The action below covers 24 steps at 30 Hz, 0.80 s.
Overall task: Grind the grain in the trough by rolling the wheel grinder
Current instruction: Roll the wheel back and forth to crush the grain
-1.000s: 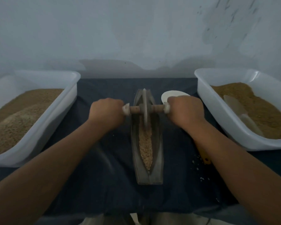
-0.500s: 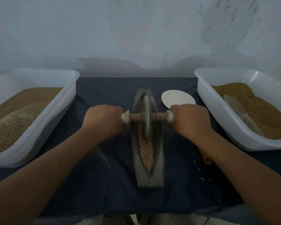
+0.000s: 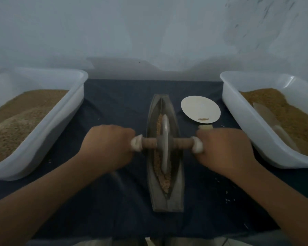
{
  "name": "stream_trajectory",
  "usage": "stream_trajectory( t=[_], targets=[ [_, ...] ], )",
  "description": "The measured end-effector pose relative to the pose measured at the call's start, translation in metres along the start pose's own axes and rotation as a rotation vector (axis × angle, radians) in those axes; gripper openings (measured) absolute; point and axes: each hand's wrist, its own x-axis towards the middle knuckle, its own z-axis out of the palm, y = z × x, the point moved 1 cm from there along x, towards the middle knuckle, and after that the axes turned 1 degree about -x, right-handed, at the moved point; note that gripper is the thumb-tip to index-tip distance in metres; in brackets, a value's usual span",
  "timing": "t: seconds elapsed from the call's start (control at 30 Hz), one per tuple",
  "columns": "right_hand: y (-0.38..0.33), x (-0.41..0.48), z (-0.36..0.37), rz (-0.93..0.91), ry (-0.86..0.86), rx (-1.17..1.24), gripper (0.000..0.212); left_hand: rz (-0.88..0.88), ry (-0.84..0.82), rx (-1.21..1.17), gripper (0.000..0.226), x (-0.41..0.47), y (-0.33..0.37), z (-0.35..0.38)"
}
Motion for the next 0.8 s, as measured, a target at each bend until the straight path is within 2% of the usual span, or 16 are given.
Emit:
stream_trajectory(
  t=[0.07, 0.1, 0.23, 0.33, 0.43, 0.5, 0.53, 0.57, 0.63, 0.7, 0.8],
  targets=[
    [-0.002, 0.034, -0.003, 0.062, 0.142, -0.09, 0.038, -0.105, -0.043, -0.012, 0.03, 0.033, -0.003, 0.012],
    [-0.002, 0.053, -0.004, 0.088, 0.15, -0.102, 0.037, -0.147, -0.036, -0.016, 0.029, 0.051, -0.005, 0.017],
    [0.003, 0.099, -0.009, 0.14, -0.009, -0.146, 0.022, -0.238, -0.061, -0.101, 0.03, 0.089, -0.009, 0.022],
    [-0.002, 0.07, -0.015, 0.117, -0.019, -0.097, 0.025, -0.192, -0.114, -0.099, 0.028, 0.058, -0.005, 0.012],
    [-0.014, 0.003, -0.023, 0.074, 0.118, -0.013, 0.035, -0.026, 0.045, -0.01, 0.043, -0.003, 0.005, -0.005],
    [-0.011, -0.023, -0.022, 0.04, 0.012, 0.073, 0.027, 0.034, 0.121, -0.029, 0.054, -0.025, 0.007, -0.018],
    [-0.009, -0.026, -0.018, 0.04, -0.105, 0.103, 0.023, 0.031, 0.128, -0.052, 0.053, -0.027, 0.006, -0.017],
    [-0.009, -0.023, -0.015, 0.056, -0.14, 0.1, 0.026, 0.015, 0.119, -0.062, 0.05, -0.024, 0.007, -0.014],
    [-0.01, -0.001, -0.01, 0.084, 0.034, -0.023, 0.038, -0.038, 0.08, -0.002, 0.043, 0.0, 0.007, -0.001],
    [-0.009, 0.033, -0.006, 0.105, 0.151, -0.128, 0.037, -0.133, 0.044, -0.047, 0.039, 0.035, 0.002, 0.013],
    [-0.006, 0.081, -0.012, 0.11, 0.085, -0.183, 0.022, -0.216, 0.013, -0.164, 0.039, 0.072, -0.006, 0.02]
  ],
)
